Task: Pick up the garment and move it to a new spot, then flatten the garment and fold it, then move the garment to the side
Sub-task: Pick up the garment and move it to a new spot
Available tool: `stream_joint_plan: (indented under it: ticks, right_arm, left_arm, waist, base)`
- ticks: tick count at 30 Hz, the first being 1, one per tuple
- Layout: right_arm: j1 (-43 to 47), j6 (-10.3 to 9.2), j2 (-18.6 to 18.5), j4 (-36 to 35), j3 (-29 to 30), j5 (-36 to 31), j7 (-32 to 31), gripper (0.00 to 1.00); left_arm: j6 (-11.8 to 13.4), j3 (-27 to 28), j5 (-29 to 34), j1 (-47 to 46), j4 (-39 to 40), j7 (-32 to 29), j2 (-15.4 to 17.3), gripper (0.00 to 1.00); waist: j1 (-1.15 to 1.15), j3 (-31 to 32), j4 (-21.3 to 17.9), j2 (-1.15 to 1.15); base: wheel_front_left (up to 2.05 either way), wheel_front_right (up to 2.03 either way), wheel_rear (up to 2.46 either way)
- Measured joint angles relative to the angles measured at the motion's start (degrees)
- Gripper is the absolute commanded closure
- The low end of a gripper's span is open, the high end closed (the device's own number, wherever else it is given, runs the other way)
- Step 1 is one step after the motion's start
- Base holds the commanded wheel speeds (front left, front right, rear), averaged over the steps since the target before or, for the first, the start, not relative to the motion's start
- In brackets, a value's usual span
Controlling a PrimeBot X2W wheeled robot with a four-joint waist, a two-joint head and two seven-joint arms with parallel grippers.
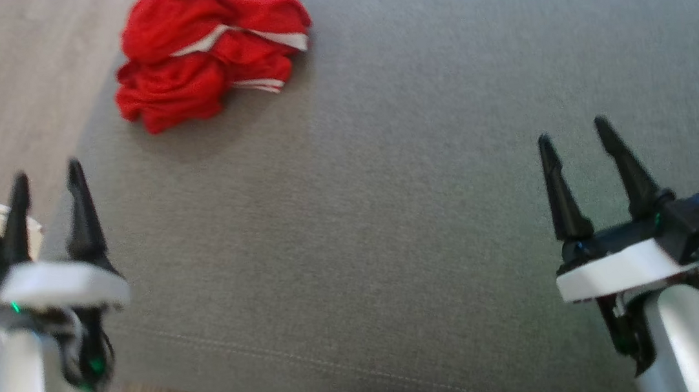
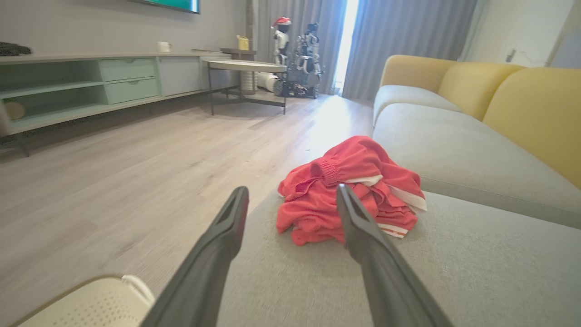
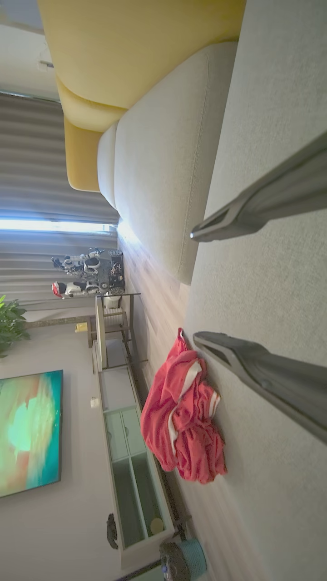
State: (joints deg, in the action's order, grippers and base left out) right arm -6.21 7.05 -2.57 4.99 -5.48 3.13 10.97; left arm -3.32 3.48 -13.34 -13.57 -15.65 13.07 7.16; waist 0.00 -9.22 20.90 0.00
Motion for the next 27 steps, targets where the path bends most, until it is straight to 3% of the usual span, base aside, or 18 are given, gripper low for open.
stream_joint_plan:
  ticks: [11,20,25,27]
  right_arm:
    - [-3.0,0.0,-0.1,-5.0,0.4,-2.6,-2.2,0.0]
    - [-4.9,0.0,-0.2,-5.7,0.5,-2.6,-2.4,0.0]
    - [-4.9,0.0,-0.2,-5.7,0.3,-2.5,-1.9,0.0]
    - [-5.0,0.0,-0.2,-5.7,0.1,-2.2,-1.8,0.0]
  left_arm:
    - [-3.8,-1.3,-6.2,-21.4,-14.5,-9.2,7.9,0.0]
    - [-3.8,-9.9,-9.5,-30.4,-21.8,-10.5,12.9,0.0]
    - [-4.1,-11.6,-9.2,-33.1,-27.0,-10.5,15.4,0.0]
    - [-3.1,-12.0,-8.0,-34.3,-29.2,-10.3,16.3,0.0]
  waist:
    - [0.01,-9.1,-6.3,0.0]
    - [0.01,-13.1,-11.8,0.0]
    - [0.01,-14.3,-13.6,0.0]
    - [0.01,-14.7,-14.2,0.0]
  base:
    - [0.0,0.0,0.0]
    - [0.0,0.0,0.0]
    - [0.0,0.0,0.0]
    - [0.0,0.0,0.0]
